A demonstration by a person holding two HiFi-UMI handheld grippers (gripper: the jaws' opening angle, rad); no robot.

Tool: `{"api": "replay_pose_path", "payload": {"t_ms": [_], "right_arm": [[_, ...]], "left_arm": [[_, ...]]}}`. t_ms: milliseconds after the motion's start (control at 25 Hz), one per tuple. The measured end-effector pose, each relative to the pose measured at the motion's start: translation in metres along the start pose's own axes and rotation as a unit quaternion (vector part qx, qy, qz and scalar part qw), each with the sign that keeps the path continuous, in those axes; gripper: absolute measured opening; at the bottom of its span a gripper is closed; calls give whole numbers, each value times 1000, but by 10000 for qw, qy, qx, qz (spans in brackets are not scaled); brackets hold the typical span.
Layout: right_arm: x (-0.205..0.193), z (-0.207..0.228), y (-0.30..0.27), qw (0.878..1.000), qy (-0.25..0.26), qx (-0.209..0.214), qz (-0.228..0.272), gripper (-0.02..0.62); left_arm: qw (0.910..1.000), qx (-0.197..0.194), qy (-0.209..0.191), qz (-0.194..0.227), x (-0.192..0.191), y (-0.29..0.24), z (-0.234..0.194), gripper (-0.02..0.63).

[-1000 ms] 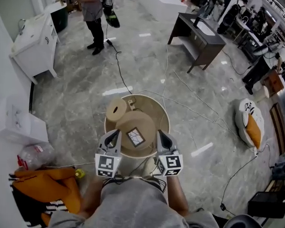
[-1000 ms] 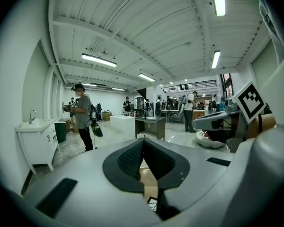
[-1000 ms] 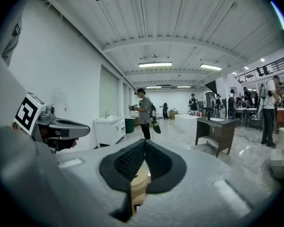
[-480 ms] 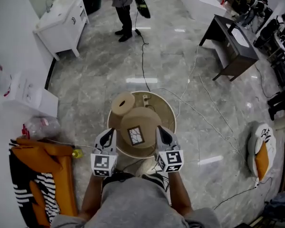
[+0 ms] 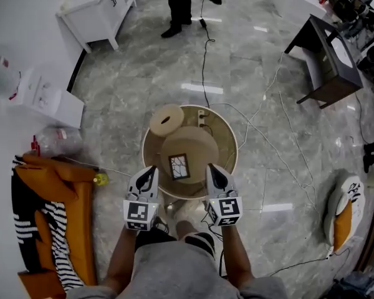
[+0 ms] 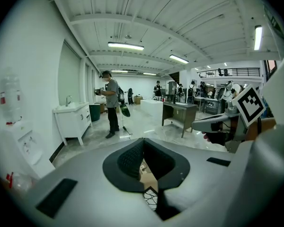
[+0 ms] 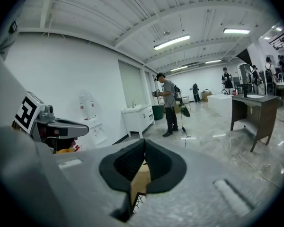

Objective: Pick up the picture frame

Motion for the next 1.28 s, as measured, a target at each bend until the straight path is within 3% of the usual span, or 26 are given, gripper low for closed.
{"api": "replay_pose_path", "payload": {"t_ms": [680, 1280], "right_arm": [[-148, 19, -105, 9957, -183, 103, -898, -2], [-305, 23, -165, 9843, -486, 220, -1683, -2]], "left_arm": [[9947, -169, 528, -865, -153, -116, -38, 18], [9823, -513, 858, -1581, -308, -195, -41, 18]]}}
Point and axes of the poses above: the fingertips, and each gripper's own axes: y backward along the fingers, z to its right, x out of its top, the point moved 9 cm from there along y, backward along the fingers, and after that the axes turned 2 degrees about y, right-handed, at the moved point
